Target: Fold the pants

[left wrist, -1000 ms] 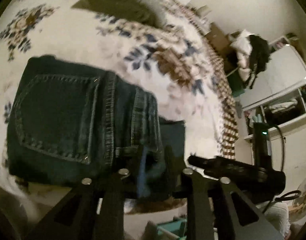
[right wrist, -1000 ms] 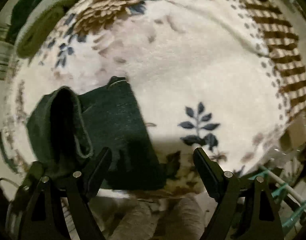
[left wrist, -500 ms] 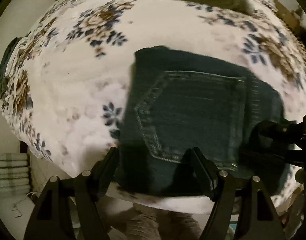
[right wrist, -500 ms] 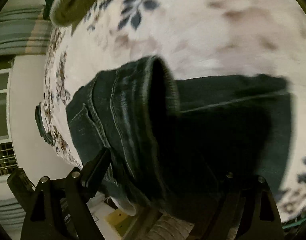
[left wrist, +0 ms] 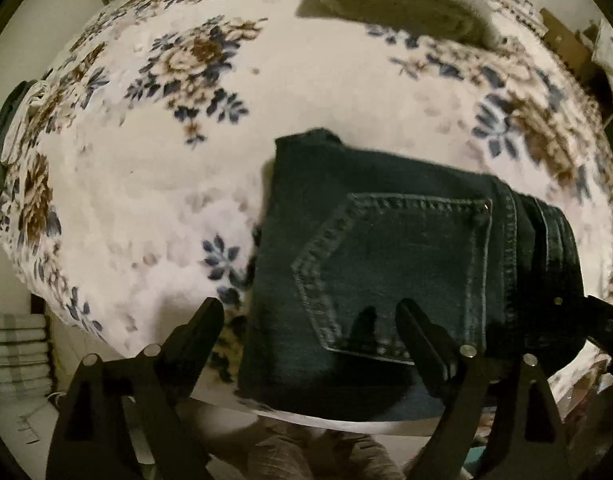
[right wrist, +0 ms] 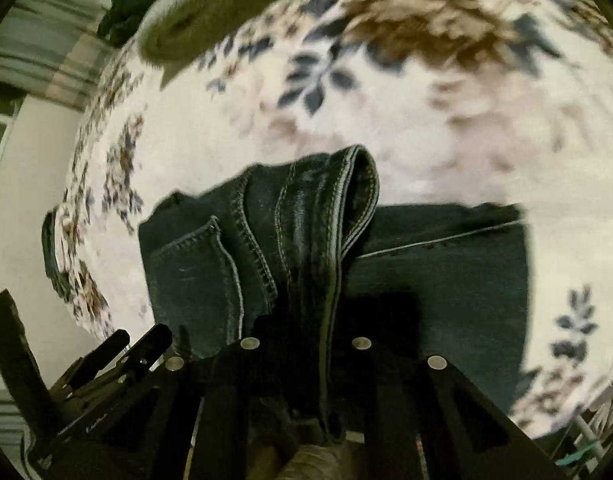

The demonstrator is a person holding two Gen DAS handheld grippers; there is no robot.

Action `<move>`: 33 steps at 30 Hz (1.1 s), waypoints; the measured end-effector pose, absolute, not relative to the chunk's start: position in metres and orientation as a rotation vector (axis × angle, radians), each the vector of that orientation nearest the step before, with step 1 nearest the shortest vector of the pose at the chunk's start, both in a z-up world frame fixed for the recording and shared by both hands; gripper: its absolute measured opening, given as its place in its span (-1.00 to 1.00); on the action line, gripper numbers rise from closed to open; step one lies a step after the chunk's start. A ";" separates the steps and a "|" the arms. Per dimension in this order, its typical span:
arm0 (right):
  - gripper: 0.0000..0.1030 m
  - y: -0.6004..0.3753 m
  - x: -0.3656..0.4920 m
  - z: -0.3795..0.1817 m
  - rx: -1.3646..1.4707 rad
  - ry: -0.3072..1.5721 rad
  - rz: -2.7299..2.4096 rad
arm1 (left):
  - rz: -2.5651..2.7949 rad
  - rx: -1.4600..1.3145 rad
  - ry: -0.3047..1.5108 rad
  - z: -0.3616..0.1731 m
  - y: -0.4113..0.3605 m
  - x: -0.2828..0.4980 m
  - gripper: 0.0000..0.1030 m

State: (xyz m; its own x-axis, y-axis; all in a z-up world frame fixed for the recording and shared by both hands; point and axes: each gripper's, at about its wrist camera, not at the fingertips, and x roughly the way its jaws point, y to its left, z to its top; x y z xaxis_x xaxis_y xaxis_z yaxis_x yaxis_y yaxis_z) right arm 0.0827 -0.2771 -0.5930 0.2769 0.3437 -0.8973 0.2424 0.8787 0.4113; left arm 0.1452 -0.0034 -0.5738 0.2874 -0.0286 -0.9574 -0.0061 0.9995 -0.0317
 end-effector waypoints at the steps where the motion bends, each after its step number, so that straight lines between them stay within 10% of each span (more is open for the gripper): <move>1: -0.76 -0.286 0.080 -0.586 0.537 1.297 0.061 | -0.020 -0.040 1.277 -0.571 -0.005 0.145 0.70; 18: -0.85 -0.405 0.025 -0.598 0.533 1.323 -0.130 | -0.120 0.004 1.308 -0.586 -0.055 0.156 0.71; 20: -0.76 -0.408 0.028 -0.611 0.565 1.353 -0.137 | -0.122 0.024 1.320 -0.592 -0.057 0.158 0.71; 24: 0.19 -0.432 0.025 -0.631 0.696 1.413 -0.184 | -0.155 -0.016 1.359 -0.598 -0.053 0.165 0.71; 33: 0.21 -0.450 0.042 -0.619 0.824 1.338 -0.200 | -0.174 -0.311 1.335 -0.581 -0.016 0.236 0.70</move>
